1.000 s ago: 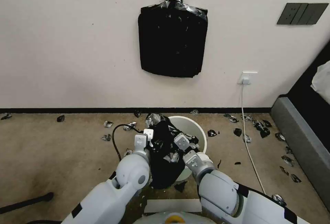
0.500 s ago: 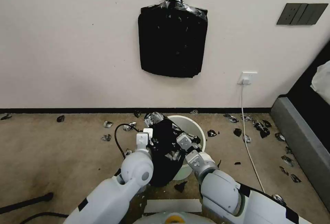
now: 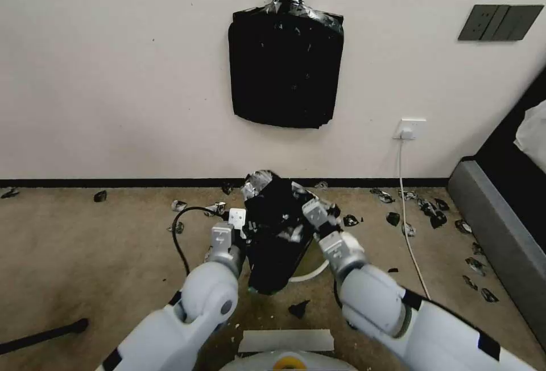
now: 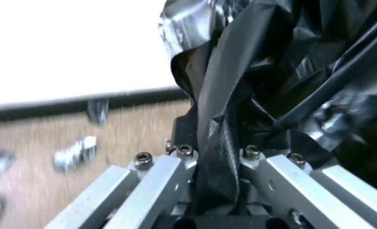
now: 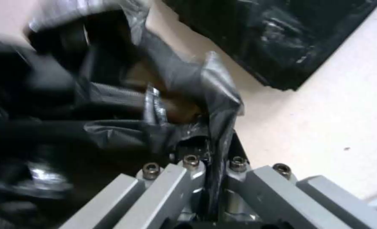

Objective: Place a trash bag onto the trash bin.

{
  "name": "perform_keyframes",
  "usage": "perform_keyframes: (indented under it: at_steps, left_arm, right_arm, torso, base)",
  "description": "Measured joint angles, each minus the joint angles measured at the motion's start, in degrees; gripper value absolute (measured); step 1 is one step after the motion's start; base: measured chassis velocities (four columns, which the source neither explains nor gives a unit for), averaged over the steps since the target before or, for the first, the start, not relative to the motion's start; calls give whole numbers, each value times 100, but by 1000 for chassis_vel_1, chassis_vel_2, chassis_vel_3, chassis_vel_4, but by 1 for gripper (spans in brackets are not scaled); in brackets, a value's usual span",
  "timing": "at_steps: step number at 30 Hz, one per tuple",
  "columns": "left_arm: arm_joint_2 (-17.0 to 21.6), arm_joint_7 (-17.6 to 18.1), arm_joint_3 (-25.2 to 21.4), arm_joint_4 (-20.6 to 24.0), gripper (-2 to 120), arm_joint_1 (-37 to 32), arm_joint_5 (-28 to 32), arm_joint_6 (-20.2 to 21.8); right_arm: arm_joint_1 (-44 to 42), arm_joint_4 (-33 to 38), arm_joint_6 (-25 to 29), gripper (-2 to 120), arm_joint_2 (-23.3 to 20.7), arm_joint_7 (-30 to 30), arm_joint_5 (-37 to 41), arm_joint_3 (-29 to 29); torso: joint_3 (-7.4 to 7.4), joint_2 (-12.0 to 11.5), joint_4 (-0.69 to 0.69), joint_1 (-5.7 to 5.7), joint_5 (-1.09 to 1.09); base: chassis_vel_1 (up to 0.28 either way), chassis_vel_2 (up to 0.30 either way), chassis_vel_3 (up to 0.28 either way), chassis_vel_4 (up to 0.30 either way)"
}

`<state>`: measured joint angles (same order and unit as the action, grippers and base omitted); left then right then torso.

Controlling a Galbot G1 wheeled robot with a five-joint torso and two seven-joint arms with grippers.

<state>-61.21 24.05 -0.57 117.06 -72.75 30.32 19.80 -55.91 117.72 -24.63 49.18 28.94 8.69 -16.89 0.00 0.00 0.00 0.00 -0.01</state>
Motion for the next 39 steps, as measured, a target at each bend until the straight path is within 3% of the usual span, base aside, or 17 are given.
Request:
perform_keyframes:
  at_steps: [3,13,15,17,19,27,33,39]
  left_arm:
    - [141,-647,-335,204,5,-474,-722,-632]
    - [344,-1333,-725,508,5,-1040,-1346,-1383]
    - [321,-1687,-826,495,5,-1183,-1370,-1906]
    - [312,-1773,-849,482,5,-1200,-1371,-2019]
    - [274,-2147,-998,408,5,-1275,-1246,-2522]
    - [250,-2685,-1425,335,5,-1393,-704,-3342]
    - [227,-2963,-1557,408,5,-1454,-128,-3640]
    - [202,-3047,-1607,538,5,-1531,307,-3678]
  right_arm:
    - [70,193,6,0,-239,-23,66,70]
    - [23,645,-16,0,-806,18,377,261]
    - [-48,785,-24,0,-1084,11,541,310]
    - [-62,808,-25,0,-1130,7,569,325]
    - [-153,996,-67,0,-1388,-10,800,382]
    - [-341,1234,-138,0,-1871,6,1249,527]
    - [-363,1096,119,0,-2050,-277,1464,550]
    - [-510,1036,413,0,-2085,-577,1631,592]
  torso:
    - [0,0,1,0,1]
    - [0,0,0,0,1]
    - [0,0,-1,0,1]
    - [0,0,0,0,1]
    - [0,0,0,0,2]
    - [0,0,-1,0,2]
    - [0,0,-1,0,2]
    - [0,0,0,0,2]
  base:
    - [0,0,0,0]
    - [0,0,0,0]
    - [0,0,0,0]
    - [0,0,0,0]
    - [0,0,0,0]
    - [0,0,0,0]
    - [0,0,0,0]
    - [0,0,0,0]
